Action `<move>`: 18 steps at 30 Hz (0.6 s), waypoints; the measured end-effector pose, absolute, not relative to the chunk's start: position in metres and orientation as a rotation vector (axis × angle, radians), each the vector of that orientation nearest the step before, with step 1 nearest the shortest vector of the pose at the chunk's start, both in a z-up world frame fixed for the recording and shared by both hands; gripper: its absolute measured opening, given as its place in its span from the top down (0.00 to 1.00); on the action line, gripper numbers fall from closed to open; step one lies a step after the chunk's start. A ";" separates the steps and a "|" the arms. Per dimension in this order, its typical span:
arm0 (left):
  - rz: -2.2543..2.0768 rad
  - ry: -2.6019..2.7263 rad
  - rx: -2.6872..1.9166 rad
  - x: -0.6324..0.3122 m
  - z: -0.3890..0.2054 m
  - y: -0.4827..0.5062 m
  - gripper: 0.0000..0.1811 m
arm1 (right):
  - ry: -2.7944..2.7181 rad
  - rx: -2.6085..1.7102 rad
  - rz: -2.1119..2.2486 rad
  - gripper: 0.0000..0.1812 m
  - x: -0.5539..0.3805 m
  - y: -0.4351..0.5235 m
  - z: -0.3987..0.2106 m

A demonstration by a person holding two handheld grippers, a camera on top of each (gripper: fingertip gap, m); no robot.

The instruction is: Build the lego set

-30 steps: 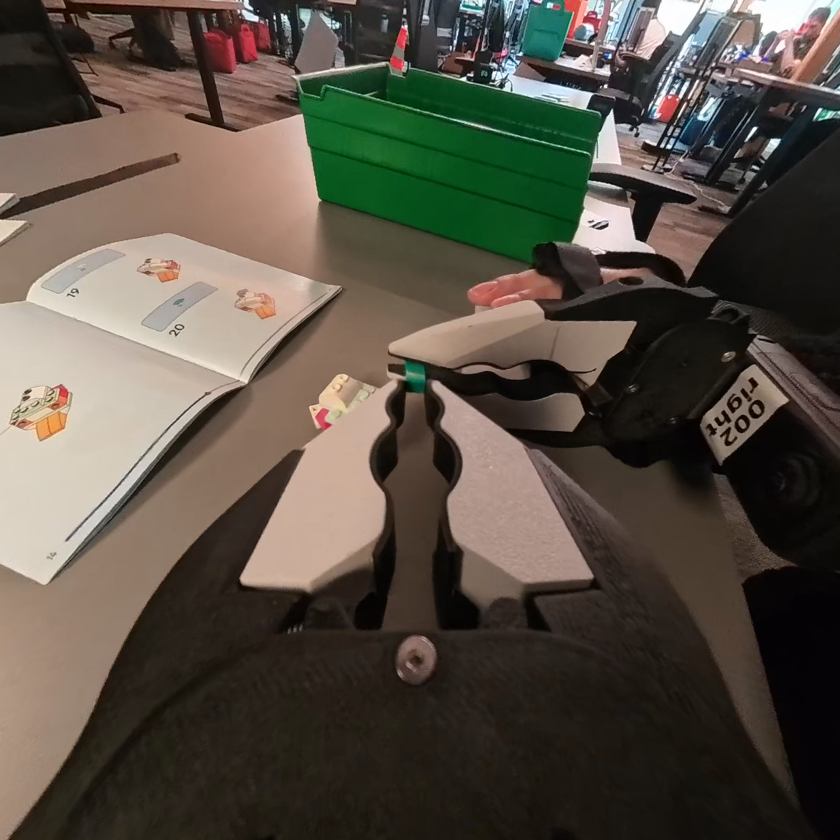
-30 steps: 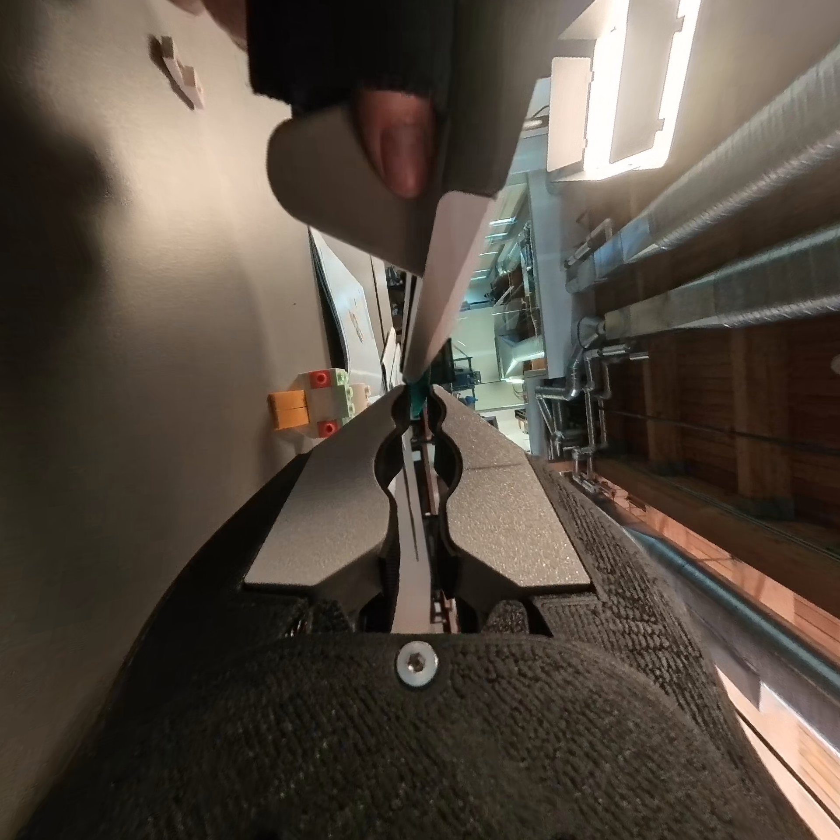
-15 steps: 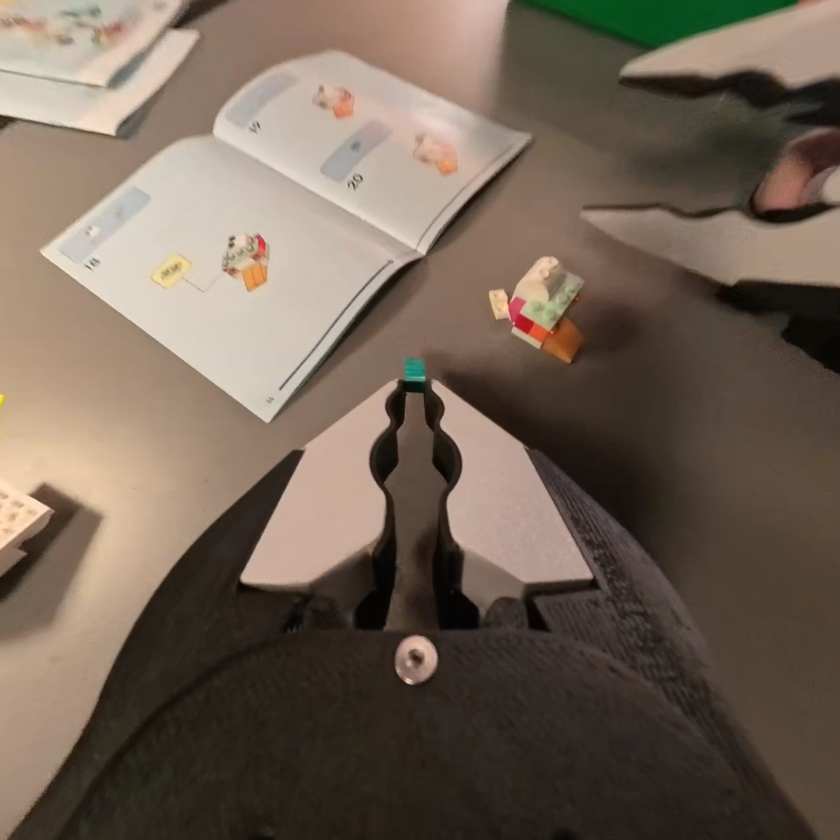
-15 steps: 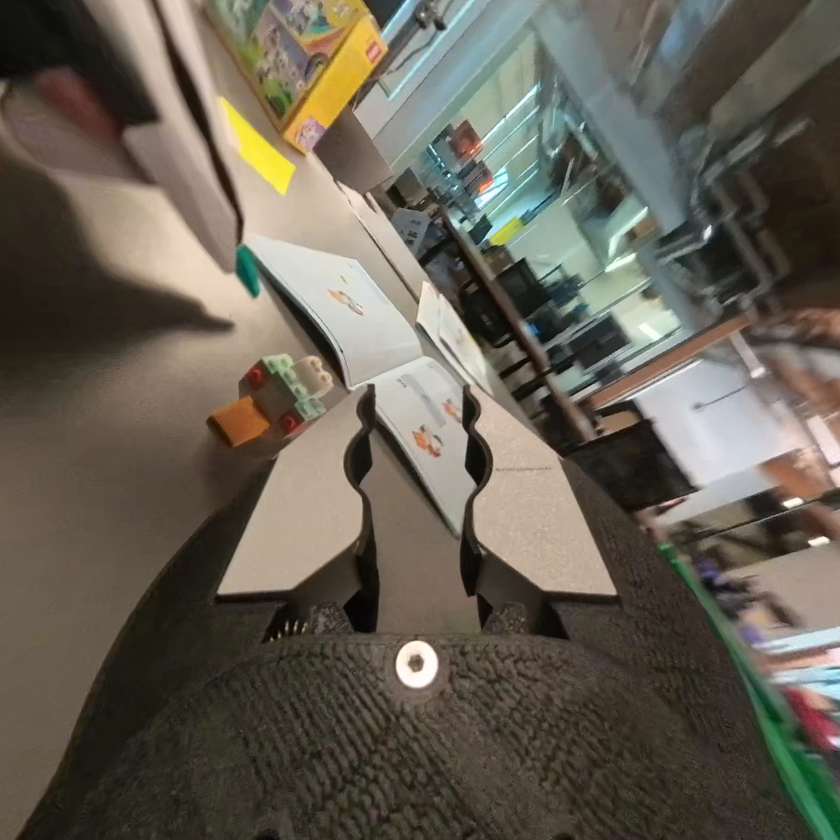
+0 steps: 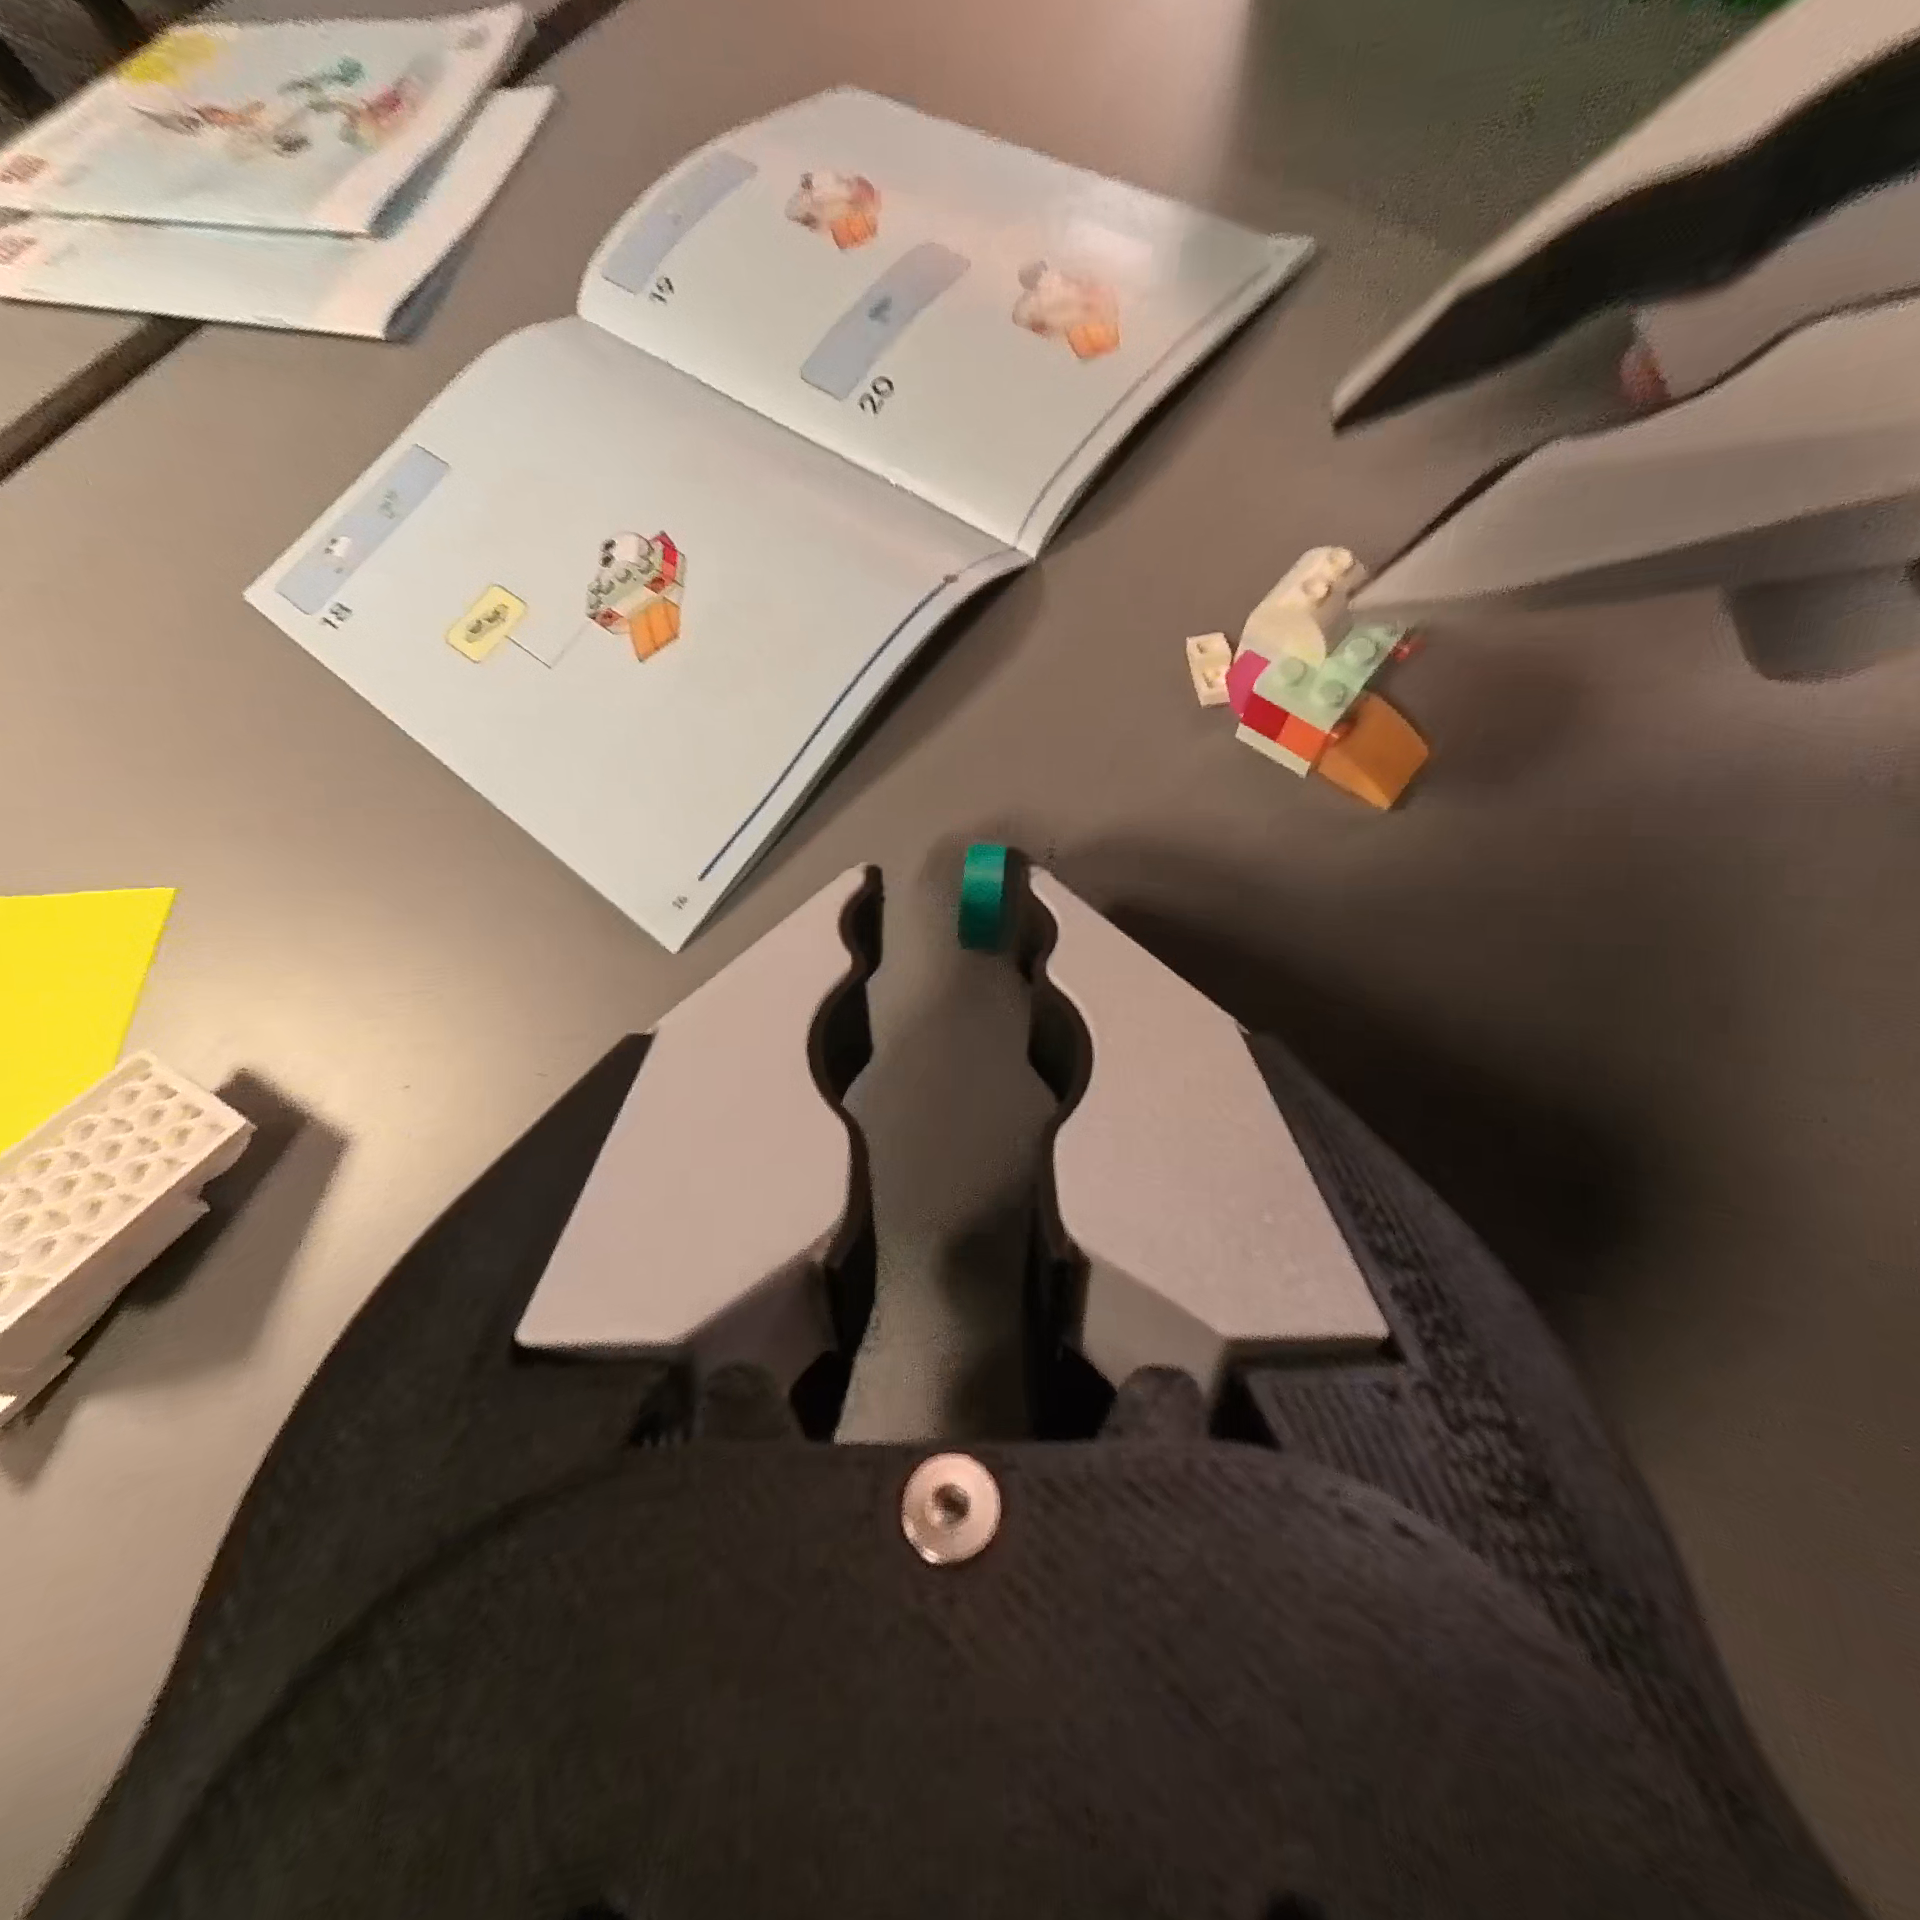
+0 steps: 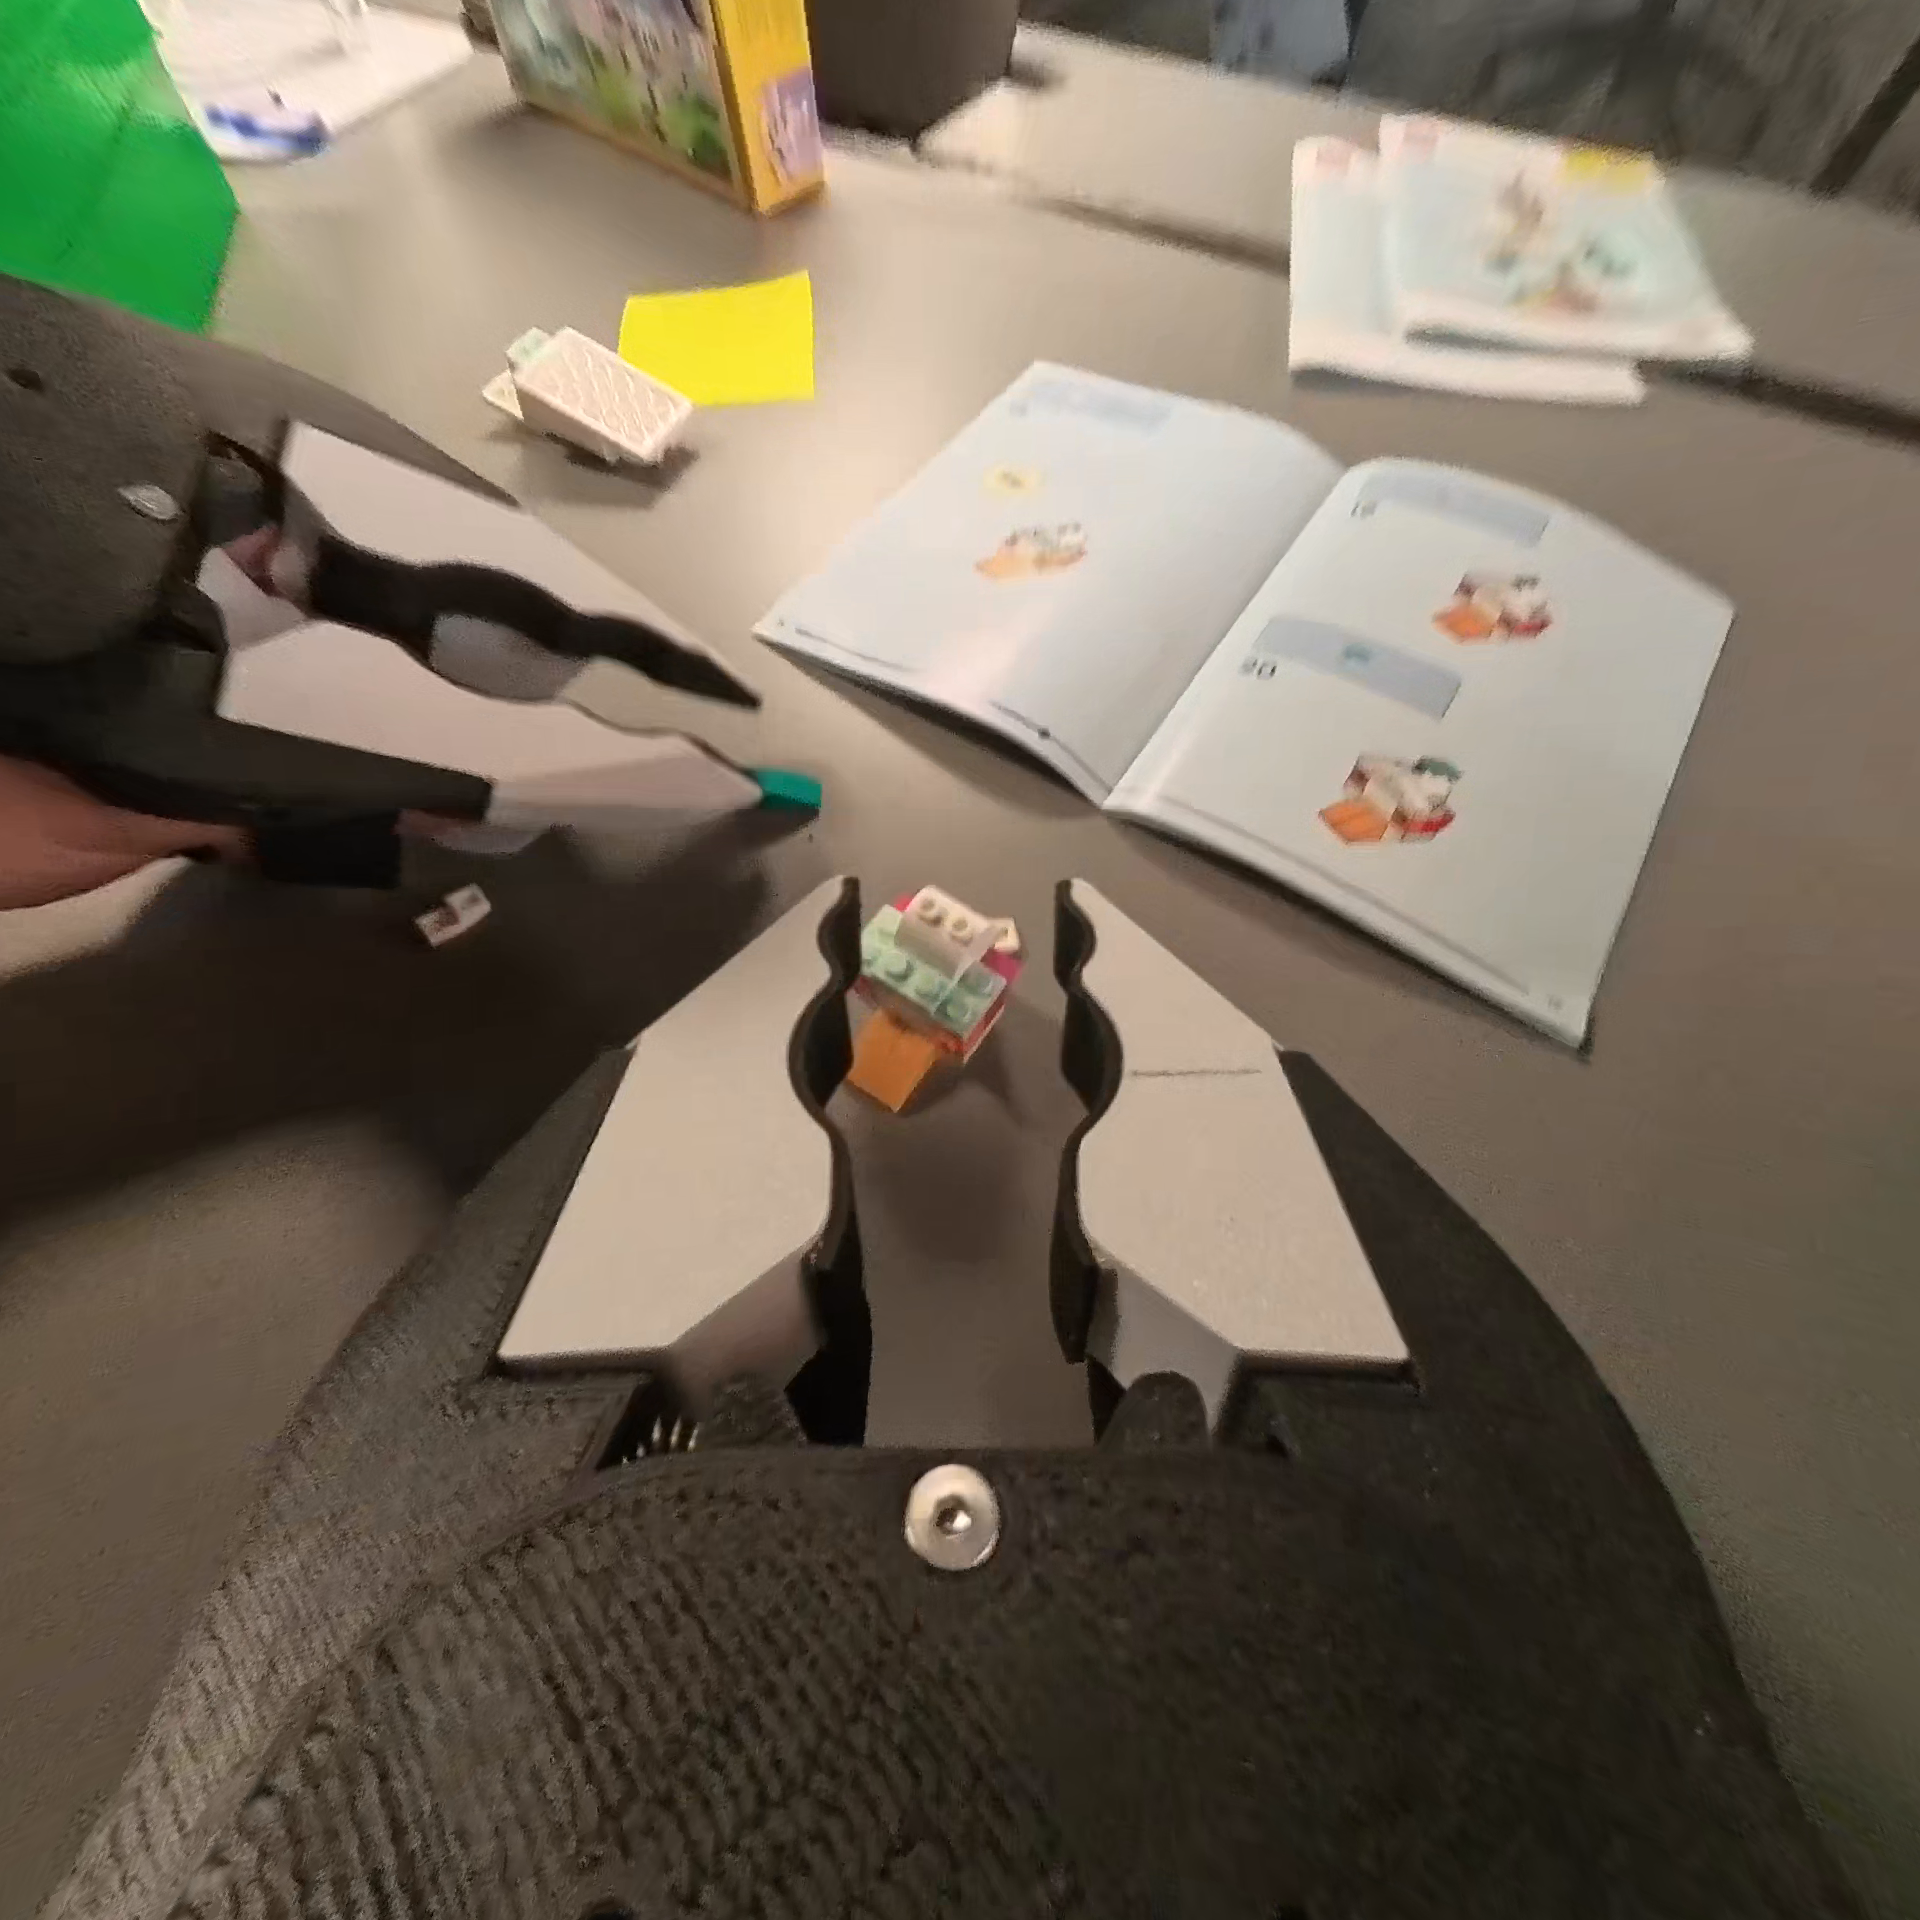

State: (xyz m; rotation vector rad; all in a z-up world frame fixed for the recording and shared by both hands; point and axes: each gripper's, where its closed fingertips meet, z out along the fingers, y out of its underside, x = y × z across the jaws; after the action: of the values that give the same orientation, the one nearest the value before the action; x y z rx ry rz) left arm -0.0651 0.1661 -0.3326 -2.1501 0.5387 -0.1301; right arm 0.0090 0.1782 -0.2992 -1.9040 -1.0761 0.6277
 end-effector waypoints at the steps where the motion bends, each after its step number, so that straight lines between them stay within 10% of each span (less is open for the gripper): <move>1: -0.139 0.522 -2.129 -0.065 -0.329 0.167 0.86 | -1.088 -1.953 0.608 0.83 0.011 0.177 -0.304; 18: -0.209 0.448 -1.992 -0.067 -0.304 0.169 0.87 | -1.195 -2.112 0.639 0.86 0.004 0.165 -0.319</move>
State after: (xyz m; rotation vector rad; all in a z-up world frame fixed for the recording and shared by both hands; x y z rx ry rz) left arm -0.0669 0.1694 -0.3044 -1.9915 0.4481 -0.2089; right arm 0.0040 0.1649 -0.3187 -2.1121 -1.1954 0.6386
